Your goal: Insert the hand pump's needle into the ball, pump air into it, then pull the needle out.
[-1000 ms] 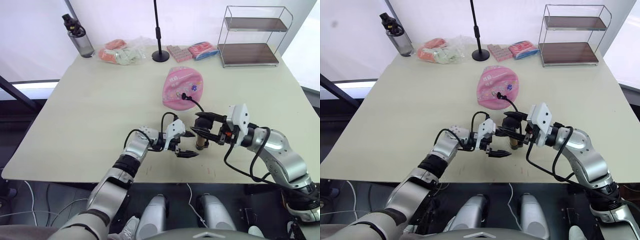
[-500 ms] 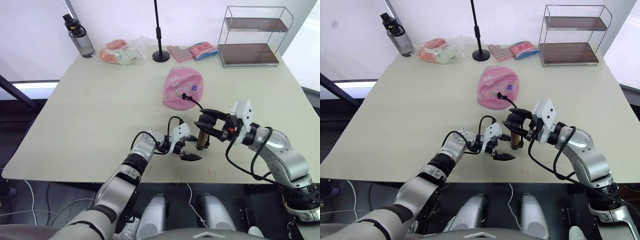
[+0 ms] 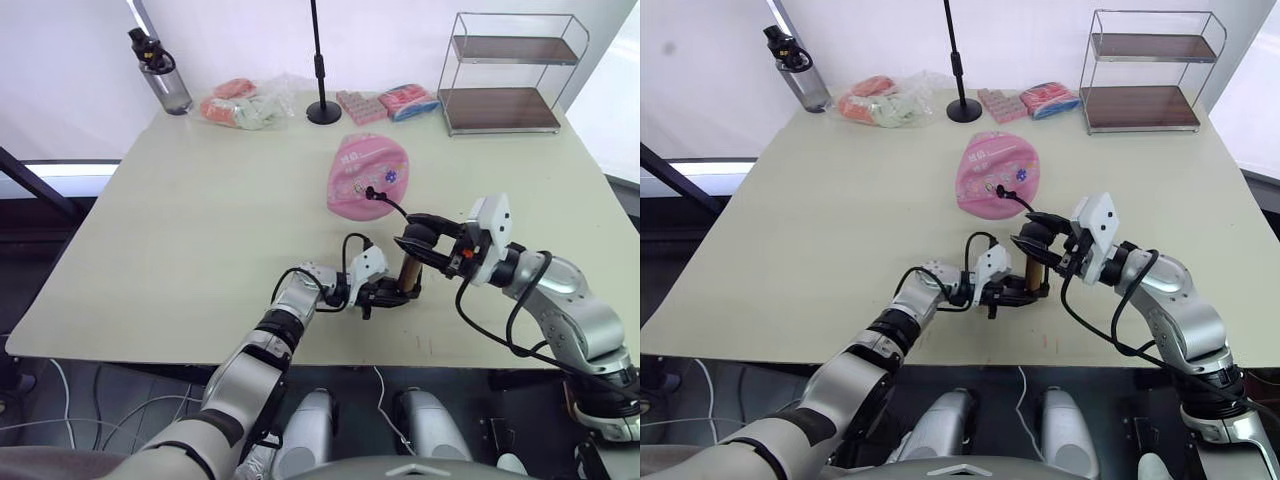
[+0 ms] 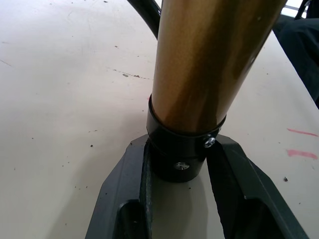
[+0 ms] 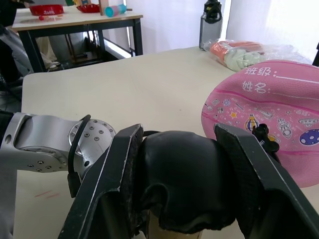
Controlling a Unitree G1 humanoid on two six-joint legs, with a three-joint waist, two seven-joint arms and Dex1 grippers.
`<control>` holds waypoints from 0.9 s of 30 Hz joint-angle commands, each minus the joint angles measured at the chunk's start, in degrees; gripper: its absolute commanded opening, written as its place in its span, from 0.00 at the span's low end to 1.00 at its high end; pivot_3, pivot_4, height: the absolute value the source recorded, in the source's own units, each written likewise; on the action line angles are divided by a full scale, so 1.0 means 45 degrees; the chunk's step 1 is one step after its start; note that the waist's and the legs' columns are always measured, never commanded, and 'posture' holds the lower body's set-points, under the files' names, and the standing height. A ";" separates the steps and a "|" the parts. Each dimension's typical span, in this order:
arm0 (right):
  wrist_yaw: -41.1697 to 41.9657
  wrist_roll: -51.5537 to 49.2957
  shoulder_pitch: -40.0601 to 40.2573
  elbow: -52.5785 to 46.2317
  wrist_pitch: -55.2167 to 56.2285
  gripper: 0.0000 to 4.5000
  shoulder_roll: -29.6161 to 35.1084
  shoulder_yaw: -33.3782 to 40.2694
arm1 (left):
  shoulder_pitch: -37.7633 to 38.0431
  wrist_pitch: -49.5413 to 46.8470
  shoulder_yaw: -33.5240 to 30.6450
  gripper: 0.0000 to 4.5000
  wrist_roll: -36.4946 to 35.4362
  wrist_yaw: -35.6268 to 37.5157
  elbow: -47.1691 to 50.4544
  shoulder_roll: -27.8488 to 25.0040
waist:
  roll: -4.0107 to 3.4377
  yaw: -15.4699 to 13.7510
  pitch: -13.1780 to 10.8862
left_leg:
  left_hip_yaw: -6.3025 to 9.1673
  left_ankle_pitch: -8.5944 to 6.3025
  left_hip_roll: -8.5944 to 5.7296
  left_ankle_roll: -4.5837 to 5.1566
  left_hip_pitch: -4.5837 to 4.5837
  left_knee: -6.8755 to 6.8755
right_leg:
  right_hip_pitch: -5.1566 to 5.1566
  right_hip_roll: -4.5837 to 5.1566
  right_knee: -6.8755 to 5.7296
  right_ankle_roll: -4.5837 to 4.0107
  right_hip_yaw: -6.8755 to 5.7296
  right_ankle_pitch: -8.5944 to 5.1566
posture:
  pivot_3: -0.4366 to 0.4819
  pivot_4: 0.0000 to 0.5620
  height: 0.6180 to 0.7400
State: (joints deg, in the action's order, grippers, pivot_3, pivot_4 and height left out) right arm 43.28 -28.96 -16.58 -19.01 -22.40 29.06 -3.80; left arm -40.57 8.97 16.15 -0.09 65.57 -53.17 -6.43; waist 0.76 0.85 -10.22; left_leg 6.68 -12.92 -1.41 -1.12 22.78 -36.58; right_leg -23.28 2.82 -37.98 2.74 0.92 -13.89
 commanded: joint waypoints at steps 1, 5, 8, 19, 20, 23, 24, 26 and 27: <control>0.0019 -0.0053 -0.0139 -0.0465 -0.0221 0.40 0.0239 0.0338 | -0.0102 0.0032 -0.0174 0.24 0.0054 -0.0192 -0.0278 0.0091 | 0.0000 -0.0004 0.0000 | 0.0000 0.0000 0.0000 0.0000 0.0000 -0.0001 | 0.0001 0.0000 0.0000 0.0000 0.0000 0.0000 | 0.48 0.27 0.93; -0.0043 -0.0651 -0.0430 -0.0916 -0.0716 0.40 0.0474 0.0900 | -0.0078 0.0196 -0.0131 0.24 0.0241 -0.0510 -0.0399 0.0153 | 0.0000 -0.0014 0.0000 | 0.0002 0.0000 0.0000 0.0000 -0.0001 -0.0012 | 0.0004 0.0001 -0.0003 0.0005 -0.0002 0.0000 | 0.48 0.27 0.93; 0.0105 -0.1192 -0.0614 -0.1283 -0.1202 0.40 0.0844 0.1312 | -0.0011 0.0268 -0.0091 0.24 0.0353 -0.0674 -0.0427 0.0301 | 0.0001 -0.0022 -0.0001 | 0.0004 0.0000 -0.0003 0.0000 0.0005 -0.0022 | 0.0007 0.0002 -0.0002 0.0009 -0.0003 0.0003 | 0.48 0.27 0.93; 0.0204 -0.4403 -0.2476 -0.1782 -0.3485 0.40 0.3001 0.4023 | 0.0520 0.0337 0.0317 0.24 0.0810 -0.0731 -0.0224 0.0518 | 0.0000 0.0005 -0.0003 | 0.0005 -0.0001 -0.0003 0.0001 0.0010 -0.0027 | 0.0006 0.0002 -0.0002 0.0005 -0.0002 0.0008 | 0.48 0.27 0.93; 0.0224 -0.4709 -0.2680 -0.1720 -0.3663 0.40 0.3181 0.4240 | 0.0543 0.0328 0.0332 0.24 0.0843 -0.0747 -0.0231 0.0525 | 0.0000 0.0004 -0.0003 | -0.0001 -0.0001 -0.0004 0.0001 0.0011 -0.0027 | 0.0006 0.0004 -0.0002 0.0005 0.0001 0.0009 | 0.48 0.27 0.93; 0.0184 -0.5660 -0.3432 -0.1435 -0.4174 0.40 0.3725 0.4819 | 0.0615 0.0341 0.0402 0.24 0.0930 -0.0794 -0.0274 0.0524 | 0.0000 -0.0008 -0.0002 | 0.0004 -0.0001 -0.0004 0.0002 0.0012 -0.0027 | 0.0006 0.0004 -0.0001 0.0004 -0.0002 0.0010 | 0.48 0.27 0.93; 0.0198 -0.6004 -0.3717 -0.1306 -0.4362 0.40 0.3930 0.5022 | 0.0642 0.0356 0.0416 0.24 0.0954 -0.0827 -0.0301 0.0527 | 0.0000 -0.0004 -0.0002 | 0.0004 -0.0001 -0.0004 0.0002 0.0012 -0.0026 | 0.0006 0.0004 -0.0001 0.0004 -0.0003 0.0010 | 0.48 0.27 0.93; 0.0212 -0.6424 -0.4119 -0.1126 -0.4659 0.40 0.4280 0.5253 | 0.0695 0.0380 0.0439 0.24 0.0989 -0.0870 -0.0336 0.0528 | 0.0000 -0.0009 -0.0002 | 0.0002 -0.0001 -0.0004 0.0002 0.0012 -0.0026 | 0.0006 0.0004 -0.0001 0.0003 -0.0001 0.0010 | 0.48 0.27 0.93; 0.0216 -0.6594 -0.4262 -0.1064 -0.4791 0.40 0.4429 0.5319 | 0.0724 0.0396 0.0459 0.24 0.1013 -0.0883 -0.0345 0.0520 | 0.0001 -0.0010 -0.0002 | 0.0002 -0.0001 -0.0004 0.0002 0.0012 -0.0026 | 0.0006 0.0004 -0.0001 0.0003 -0.0001 0.0010 | 0.48 0.27 0.93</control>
State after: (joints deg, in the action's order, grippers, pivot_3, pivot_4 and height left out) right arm 44.51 -55.86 -32.87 -22.83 -44.75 47.41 14.66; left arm -39.12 11.59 16.56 2.24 61.86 -52.96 -3.57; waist 0.77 0.80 -10.23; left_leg 6.69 -12.92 -1.43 -1.11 22.84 -36.70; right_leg -23.25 2.84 -37.98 2.75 0.92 -13.84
